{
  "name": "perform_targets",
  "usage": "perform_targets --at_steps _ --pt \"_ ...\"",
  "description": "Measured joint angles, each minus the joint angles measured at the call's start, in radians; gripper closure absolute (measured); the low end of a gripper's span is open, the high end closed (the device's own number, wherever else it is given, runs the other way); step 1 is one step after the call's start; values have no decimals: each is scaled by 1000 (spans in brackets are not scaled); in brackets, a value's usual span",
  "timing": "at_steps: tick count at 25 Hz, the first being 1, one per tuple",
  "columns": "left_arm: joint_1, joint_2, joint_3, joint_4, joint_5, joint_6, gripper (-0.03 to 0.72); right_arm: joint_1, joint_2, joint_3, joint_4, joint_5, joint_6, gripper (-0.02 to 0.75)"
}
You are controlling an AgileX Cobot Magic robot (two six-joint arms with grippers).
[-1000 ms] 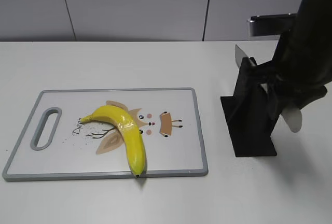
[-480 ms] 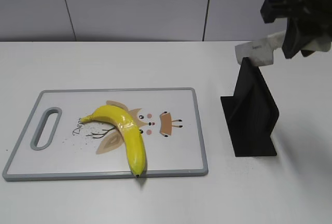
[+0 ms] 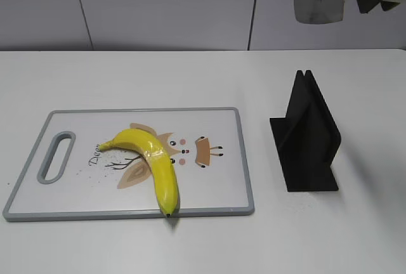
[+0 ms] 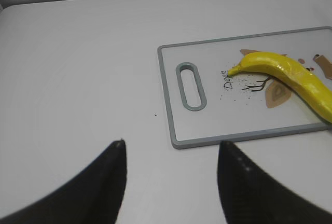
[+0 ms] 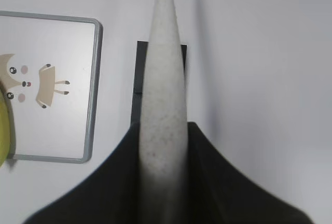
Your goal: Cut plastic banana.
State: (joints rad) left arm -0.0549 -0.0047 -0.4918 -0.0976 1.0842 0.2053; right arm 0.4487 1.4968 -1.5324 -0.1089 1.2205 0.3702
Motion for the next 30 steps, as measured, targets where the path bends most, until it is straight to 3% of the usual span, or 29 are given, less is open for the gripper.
perform_targets --at_steps 8,14,20,25,30 --pt "0 78 -28 0 -94 0 146 0 0 -1 35 -172 -106 544" --pt "0 349 -89 -9 -353 18 146 0 50 -1 161 -257 -462 544" --pt "0 668 -255 -148 -402 345 146 0 121 65 352 -325 -811 544" --pt "-1 936 -474 -290 -257 625 146 -3 163 131 537 -351 -1120 544" --pt "-99 1155 -663 -351 -114 861 146 -20 210 137 753 -277 -1508 544"
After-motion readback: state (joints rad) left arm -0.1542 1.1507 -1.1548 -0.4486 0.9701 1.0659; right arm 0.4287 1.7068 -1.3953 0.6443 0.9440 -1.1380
